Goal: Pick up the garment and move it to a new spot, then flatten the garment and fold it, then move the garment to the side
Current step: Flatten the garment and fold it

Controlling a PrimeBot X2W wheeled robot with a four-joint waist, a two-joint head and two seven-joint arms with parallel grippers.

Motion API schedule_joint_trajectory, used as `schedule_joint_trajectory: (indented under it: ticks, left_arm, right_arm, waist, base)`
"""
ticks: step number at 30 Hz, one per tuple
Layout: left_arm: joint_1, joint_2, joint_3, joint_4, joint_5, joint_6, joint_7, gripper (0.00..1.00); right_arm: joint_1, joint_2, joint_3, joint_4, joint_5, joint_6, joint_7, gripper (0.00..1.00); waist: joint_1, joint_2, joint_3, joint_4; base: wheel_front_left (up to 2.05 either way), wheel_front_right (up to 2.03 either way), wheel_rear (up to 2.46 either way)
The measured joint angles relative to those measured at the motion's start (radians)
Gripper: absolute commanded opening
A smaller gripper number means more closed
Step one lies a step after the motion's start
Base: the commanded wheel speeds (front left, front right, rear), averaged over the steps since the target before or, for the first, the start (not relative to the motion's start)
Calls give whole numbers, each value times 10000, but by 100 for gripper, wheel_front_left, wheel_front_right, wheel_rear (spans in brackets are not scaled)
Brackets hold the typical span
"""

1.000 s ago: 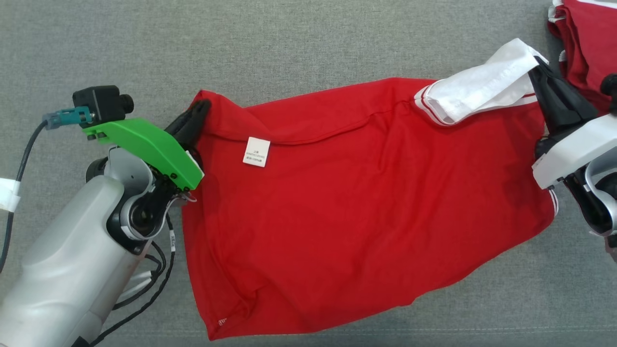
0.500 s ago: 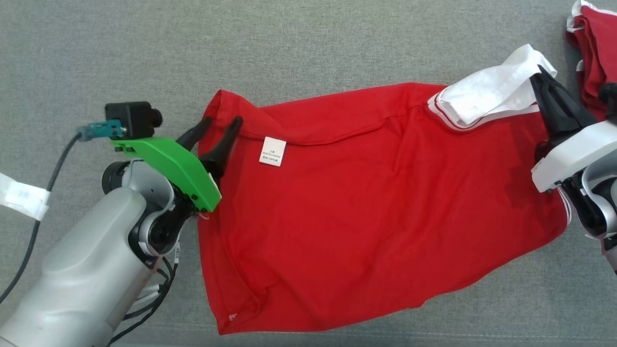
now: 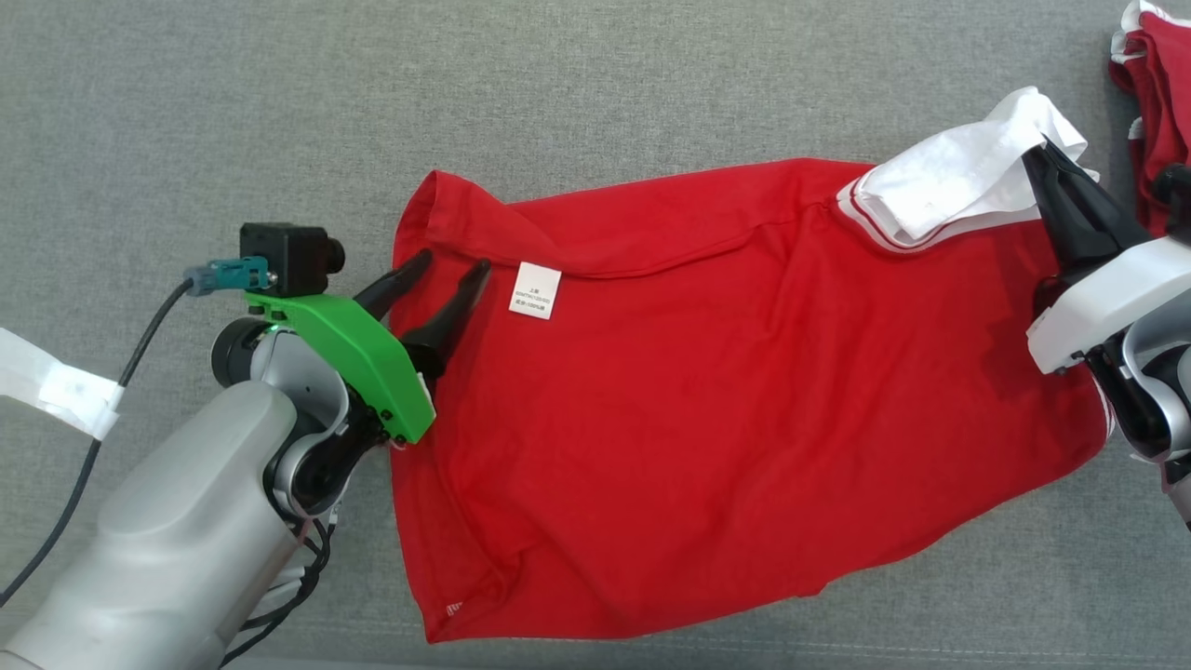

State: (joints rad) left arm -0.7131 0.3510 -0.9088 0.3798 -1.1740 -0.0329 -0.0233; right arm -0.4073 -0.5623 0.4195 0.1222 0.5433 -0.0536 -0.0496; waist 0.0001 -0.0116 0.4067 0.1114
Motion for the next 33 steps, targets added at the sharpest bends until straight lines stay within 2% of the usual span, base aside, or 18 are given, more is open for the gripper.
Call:
schedule_joint_trajectory:
  ticks: [3, 12, 18, 33]
  left_arm:
    - [-8, -82, -59, 171, 105, -173, -52, 100]
    - [-164, -140, -61, 913, 378, -318, -362, 100]
    - [-403, -261, -117, 1239, 587, -476, -543, 94]
    - [-747, -531, -274, 2048, 830, -650, -1060, 89]
  right_arm:
    - [-38, 0, 2, 63, 0, 4, -38, 0]
    - [-159, 29, 12, 244, 0, 36, -84, 0]
    - [-160, 31, 10, 328, 4, 75, -117, 0]
    - [-185, 127, 23, 543, 13, 102, -176, 0]
  waist:
    - [0, 0, 23, -26]
    - [-1, 0, 109, -176]
    - [-1, 0, 155, -240]
    - [-1, 0, 206, -355]
  base:
    - [0, 0, 0]
    - [0, 0, 0]
    - [0, 0, 0]
    - [0, 0, 0]
